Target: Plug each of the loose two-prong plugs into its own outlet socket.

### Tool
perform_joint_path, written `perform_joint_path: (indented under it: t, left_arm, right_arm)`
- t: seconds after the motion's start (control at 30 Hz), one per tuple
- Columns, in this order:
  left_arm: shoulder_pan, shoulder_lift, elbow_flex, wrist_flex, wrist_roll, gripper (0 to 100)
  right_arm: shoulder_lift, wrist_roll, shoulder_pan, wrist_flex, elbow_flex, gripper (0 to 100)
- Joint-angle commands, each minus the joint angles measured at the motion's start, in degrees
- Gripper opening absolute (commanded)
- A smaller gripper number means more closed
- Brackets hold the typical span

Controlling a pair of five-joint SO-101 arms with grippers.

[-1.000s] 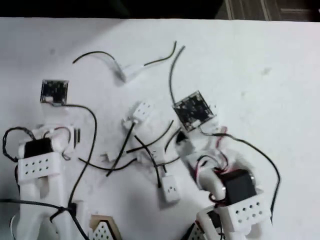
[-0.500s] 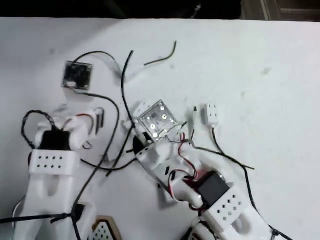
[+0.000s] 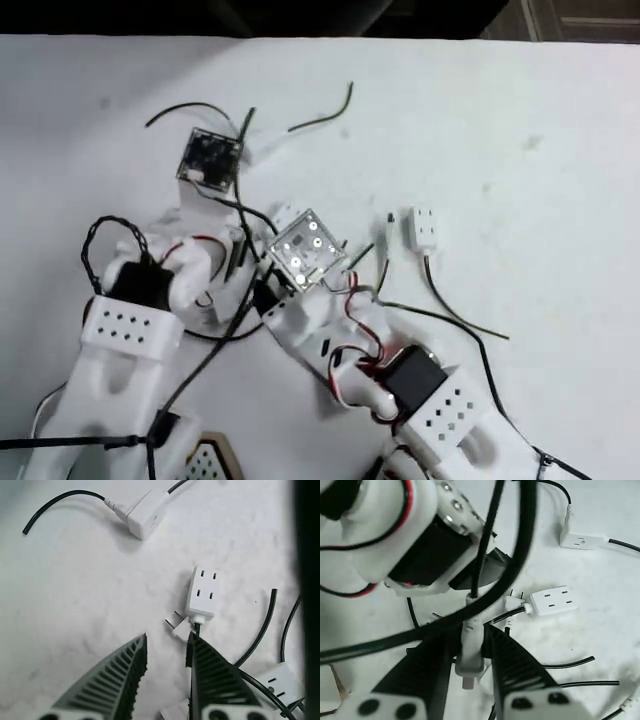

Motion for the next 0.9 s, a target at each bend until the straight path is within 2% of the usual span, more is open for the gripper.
perform_joint_path:
  t: [0.0,0.37,0.57,0.7,0.87]
  left_arm:
    - [2.0,-4.3,-2.3,-0.5,0.7,14]
    - [10.3,-32.1,10.6,-0.3,0.4,15]
    - [10.2,-35.1,12.0,0.2,-1.0,15]
    - [5.3,-35.2,12.0,0.2,-0.9,15]
    - [-6.2,-35.2,12.0,2.5,-0.8,14]
  right_arm:
    - [0.2,-0.5,-0.7,-1.2,-0.4,1.7]
    - [0.2,-0.6,-0.7,-1.2,-0.4,1.7]
    - [0.2,-0.6,-0.6,-1.0,-0.4,1.7]
    - [0.2,-2.6,0.4,-1.1,-0.4,1.7]
    - [0.4,-2.5,6.5,-4.9,-0.4,1.6]
